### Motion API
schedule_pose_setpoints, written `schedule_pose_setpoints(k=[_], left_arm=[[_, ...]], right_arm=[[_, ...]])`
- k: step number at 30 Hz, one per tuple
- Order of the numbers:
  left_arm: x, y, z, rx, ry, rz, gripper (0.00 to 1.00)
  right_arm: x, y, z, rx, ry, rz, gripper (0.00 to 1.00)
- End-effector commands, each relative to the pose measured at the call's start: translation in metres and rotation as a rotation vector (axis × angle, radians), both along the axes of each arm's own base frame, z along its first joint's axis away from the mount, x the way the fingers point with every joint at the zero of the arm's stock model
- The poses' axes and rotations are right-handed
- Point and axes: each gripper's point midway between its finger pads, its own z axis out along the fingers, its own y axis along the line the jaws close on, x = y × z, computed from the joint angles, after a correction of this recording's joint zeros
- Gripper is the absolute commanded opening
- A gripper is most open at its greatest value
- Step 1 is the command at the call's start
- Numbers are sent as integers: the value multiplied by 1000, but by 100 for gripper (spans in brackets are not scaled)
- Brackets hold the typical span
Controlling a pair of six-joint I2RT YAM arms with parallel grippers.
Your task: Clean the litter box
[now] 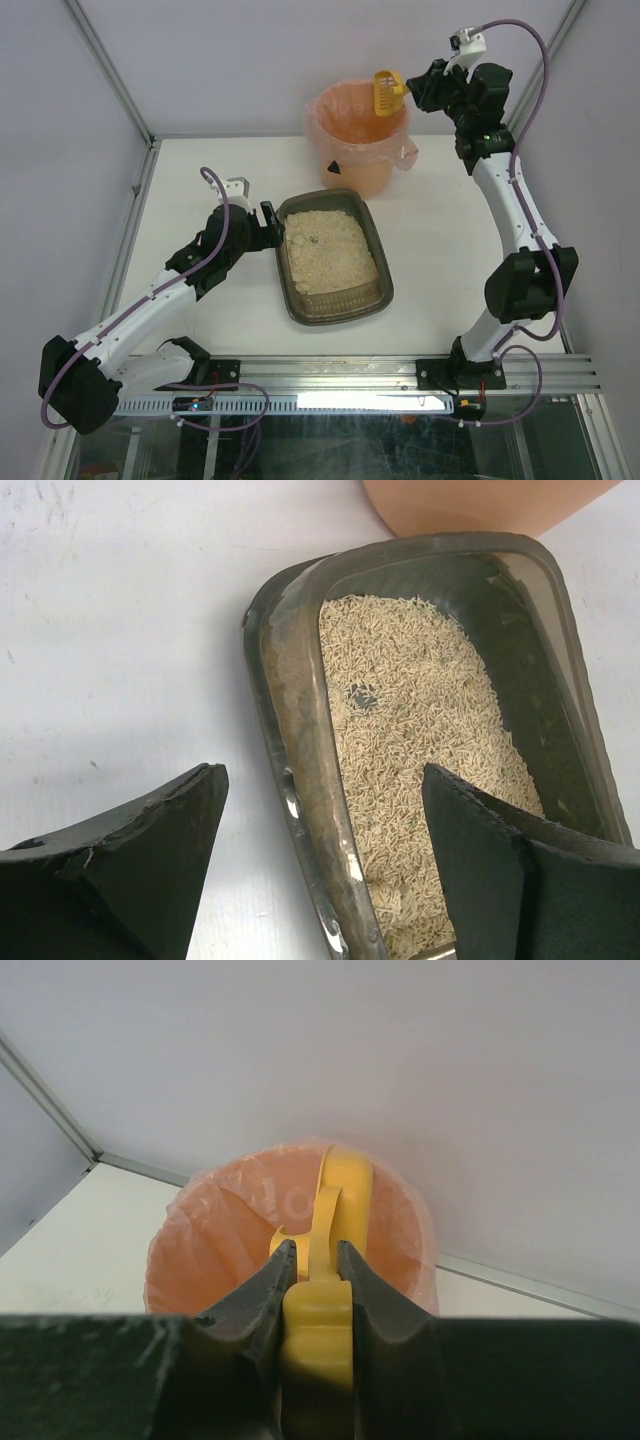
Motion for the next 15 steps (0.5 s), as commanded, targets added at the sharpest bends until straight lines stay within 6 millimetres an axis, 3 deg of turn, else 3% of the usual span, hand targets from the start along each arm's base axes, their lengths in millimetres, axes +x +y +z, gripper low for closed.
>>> schedule_pose_setpoints(k=[1,5,8,11,15], left_arm=[[4,1,9,-23,-15,10,82],[4,-1,7,-22,-5,3,82],[5,-3,5,-23,2,-1,81],[6,-7,2,-24,13,-15,78],[8,-13,-4,-21,37,-40,72]], right_arm=[[-48,-12,96,105,-188,-6,0],[-84,-23,124,230,-206,-55,0],[-116,-18,127,301,-173,-9,0],[-143,-2,111,328,-95,66,0],[-173,29,55,347,72,139,0]])
